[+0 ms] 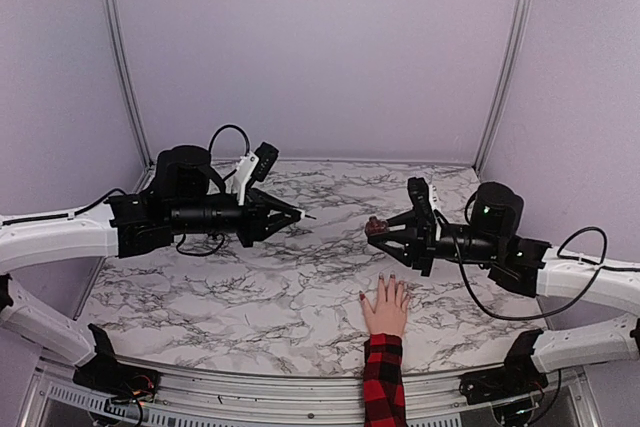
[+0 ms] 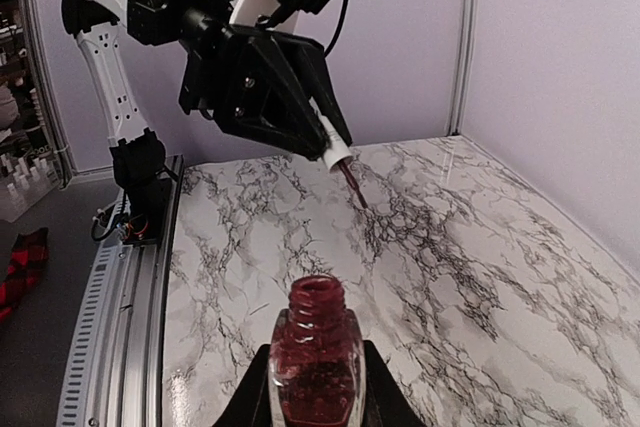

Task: Paint the nails
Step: Close the nail polish bottle cap on the nail polish bottle.

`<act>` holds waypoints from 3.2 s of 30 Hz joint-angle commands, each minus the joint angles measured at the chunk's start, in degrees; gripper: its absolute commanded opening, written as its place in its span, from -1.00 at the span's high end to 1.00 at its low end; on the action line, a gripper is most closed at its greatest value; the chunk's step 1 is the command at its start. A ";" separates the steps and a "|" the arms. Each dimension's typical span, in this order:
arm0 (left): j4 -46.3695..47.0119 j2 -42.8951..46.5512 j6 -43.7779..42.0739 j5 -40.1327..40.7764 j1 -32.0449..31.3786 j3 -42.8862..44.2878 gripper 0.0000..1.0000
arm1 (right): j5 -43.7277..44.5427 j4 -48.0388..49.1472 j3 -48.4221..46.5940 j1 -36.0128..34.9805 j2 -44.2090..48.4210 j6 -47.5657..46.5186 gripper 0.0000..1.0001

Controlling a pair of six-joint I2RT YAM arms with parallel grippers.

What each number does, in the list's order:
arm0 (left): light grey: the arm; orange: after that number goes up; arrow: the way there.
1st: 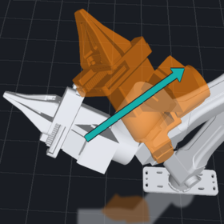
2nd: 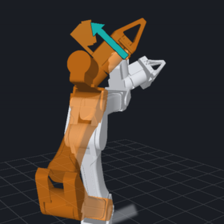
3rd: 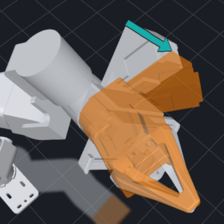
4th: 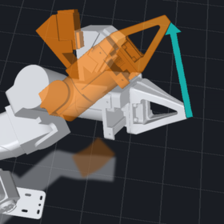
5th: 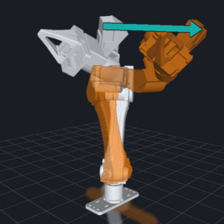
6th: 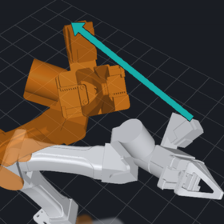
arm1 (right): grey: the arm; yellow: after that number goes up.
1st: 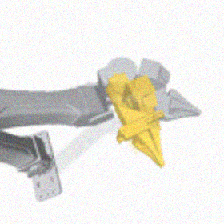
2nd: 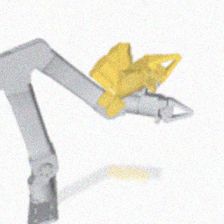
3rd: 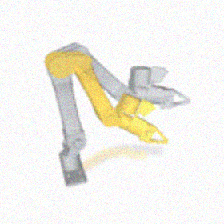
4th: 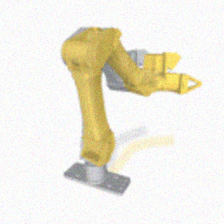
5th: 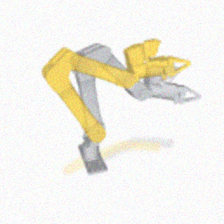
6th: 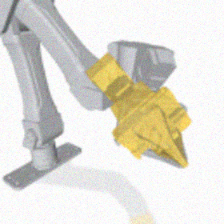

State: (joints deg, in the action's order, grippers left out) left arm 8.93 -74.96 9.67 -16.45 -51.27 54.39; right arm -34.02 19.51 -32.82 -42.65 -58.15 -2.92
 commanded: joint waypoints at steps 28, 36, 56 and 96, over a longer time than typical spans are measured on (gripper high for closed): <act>-32.59 -1.43 -15.26 11.94 -18.54 20.76 1.00 | 14.03 -4.57 -2.46 -15.22 -4.21 -12.37 1.00; -32.76 -4.52 -15.99 13.29 -19.66 22.07 1.00 | 13.89 -4.75 -2.60 -15.38 -4.59 -12.29 1.00; -32.23 -6.04 -16.81 13.99 -19.66 22.67 1.00 | 13.23 -4.94 -2.62 -15.78 -4.82 -12.55 1.00; -30.35 -9.54 -17.24 10.47 -19.66 23.35 1.00 | 11.89 -5.02 -3.11 -16.03 -5.05 -12.74 1.00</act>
State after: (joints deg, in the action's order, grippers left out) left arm -22.46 -83.26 -6.92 -4.64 -70.57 76.18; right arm -21.54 13.32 -33.19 -58.13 -63.53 -15.11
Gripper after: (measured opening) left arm 0.133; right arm 0.217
